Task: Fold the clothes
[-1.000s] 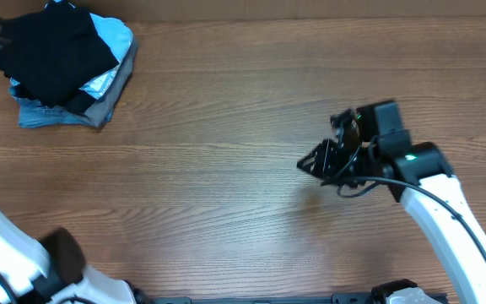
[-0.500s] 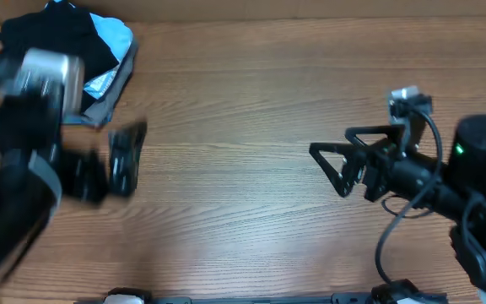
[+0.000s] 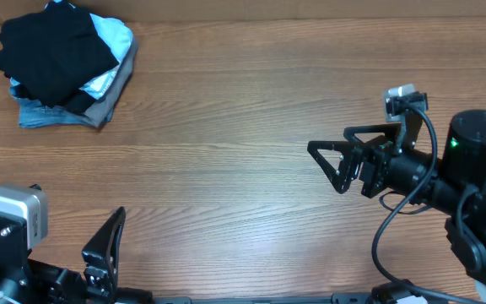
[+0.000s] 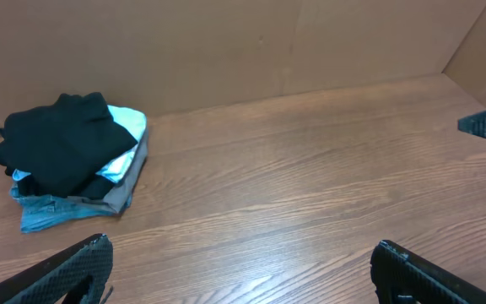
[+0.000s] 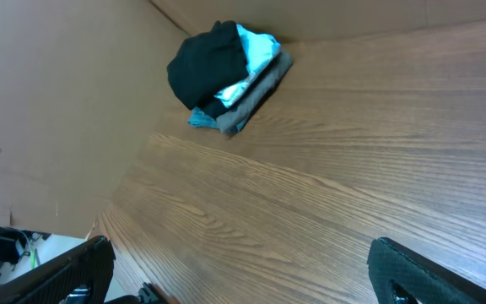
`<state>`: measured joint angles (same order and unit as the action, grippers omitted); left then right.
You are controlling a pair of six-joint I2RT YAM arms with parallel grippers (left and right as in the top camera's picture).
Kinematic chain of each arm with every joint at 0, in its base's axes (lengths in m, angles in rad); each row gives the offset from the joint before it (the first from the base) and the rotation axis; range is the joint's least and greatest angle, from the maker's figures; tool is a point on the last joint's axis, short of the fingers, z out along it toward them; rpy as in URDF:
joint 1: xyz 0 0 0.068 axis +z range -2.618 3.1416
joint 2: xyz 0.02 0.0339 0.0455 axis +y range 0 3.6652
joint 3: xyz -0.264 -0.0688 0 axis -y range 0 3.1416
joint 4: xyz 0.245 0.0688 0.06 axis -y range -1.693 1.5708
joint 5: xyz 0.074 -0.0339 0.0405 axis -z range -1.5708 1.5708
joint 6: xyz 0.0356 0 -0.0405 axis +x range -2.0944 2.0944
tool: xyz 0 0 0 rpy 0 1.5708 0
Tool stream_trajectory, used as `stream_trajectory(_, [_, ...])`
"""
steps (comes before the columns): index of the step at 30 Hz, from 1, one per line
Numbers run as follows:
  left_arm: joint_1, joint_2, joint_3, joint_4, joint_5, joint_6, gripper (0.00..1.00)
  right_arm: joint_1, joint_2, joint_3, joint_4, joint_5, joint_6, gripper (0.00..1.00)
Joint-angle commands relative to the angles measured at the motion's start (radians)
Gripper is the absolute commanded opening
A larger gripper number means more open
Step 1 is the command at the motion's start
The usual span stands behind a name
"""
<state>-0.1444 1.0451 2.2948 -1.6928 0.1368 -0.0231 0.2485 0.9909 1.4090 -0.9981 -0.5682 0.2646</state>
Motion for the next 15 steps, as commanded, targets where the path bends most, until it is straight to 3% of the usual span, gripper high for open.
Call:
stream_trajectory(1, [-0.007,-0.007,-0.011,0.003,-0.014,-0.009,1.0,-0.002,0.026,0.017,0.003,0.009,0.0,1.0])
stream_trajectory(15, [-0.007,-0.007,-0.011,0.004,-0.01,-0.029,1.0,-0.002,0.186,0.018,-0.023,-0.001,-0.005,1.0])
